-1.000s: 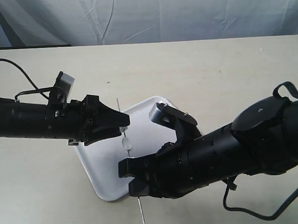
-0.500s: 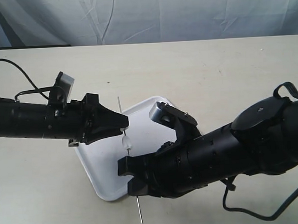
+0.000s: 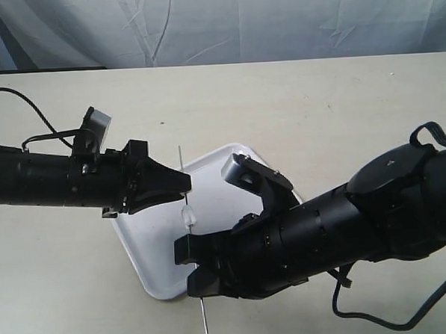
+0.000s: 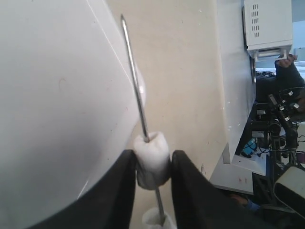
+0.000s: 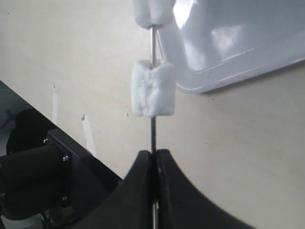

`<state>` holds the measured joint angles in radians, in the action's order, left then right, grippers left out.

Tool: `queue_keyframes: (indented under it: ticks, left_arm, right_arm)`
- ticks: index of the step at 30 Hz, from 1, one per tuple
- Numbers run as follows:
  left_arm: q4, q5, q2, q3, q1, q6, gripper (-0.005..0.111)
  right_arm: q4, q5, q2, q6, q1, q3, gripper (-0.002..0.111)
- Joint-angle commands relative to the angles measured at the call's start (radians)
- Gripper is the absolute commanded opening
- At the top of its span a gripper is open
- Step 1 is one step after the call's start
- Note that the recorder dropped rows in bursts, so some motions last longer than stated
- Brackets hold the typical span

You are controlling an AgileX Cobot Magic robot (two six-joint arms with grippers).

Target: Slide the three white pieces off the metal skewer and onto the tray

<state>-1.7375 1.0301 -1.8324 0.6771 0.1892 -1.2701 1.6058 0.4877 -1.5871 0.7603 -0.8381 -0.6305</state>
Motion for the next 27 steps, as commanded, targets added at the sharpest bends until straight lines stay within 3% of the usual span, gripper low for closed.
queue_keyframes:
  ticks: [1, 27]
  left_arm:
    - [-0.007, 0.020, 0.000, 0.006, 0.006, -0.006, 0.026]
    - [-0.007, -0.003, 0.000, 0.011, 0.006, -0.006, 0.023]
  right_arm:
    - [0.000, 0.030, 0.007, 0.014, -0.001, 0.003, -0.001]
    - [-0.008, 0.124, 0.007, 0.014, -0.001, 0.003, -0.001]
